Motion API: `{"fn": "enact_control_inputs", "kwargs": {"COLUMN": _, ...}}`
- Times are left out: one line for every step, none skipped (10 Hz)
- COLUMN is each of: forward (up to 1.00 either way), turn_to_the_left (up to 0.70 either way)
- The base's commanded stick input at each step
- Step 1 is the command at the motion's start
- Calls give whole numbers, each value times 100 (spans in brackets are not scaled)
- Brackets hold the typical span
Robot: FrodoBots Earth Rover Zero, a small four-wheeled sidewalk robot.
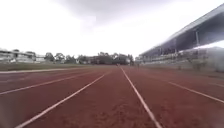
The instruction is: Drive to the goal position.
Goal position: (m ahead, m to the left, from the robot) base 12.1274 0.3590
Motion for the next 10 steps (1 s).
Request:
{"fn": "enact_control_inputs", "kwargs": {"forward": 45, "turn_to_the_left": 0}}
{"fn": "enact_control_inputs", "kwargs": {"forward": 45, "turn_to_the_left": 0}}
{"fn": "enact_control_inputs", "kwargs": {"forward": 45, "turn_to_the_left": 0}}
{"fn": "enact_control_inputs", "kwargs": {"forward": 45, "turn_to_the_left": 0}}
{"fn": "enact_control_inputs", "kwargs": {"forward": 45, "turn_to_the_left": 0}}
{"fn": "enact_control_inputs", "kwargs": {"forward": 45, "turn_to_the_left": 0}}
{"fn": "enact_control_inputs", "kwargs": {"forward": 45, "turn_to_the_left": 0}}
{"fn": "enact_control_inputs", "kwargs": {"forward": 45, "turn_to_the_left": 0}}
{"fn": "enact_control_inputs", "kwargs": {"forward": 45, "turn_to_the_left": 0}}
{"fn": "enact_control_inputs", "kwargs": {"forward": 45, "turn_to_the_left": 0}}
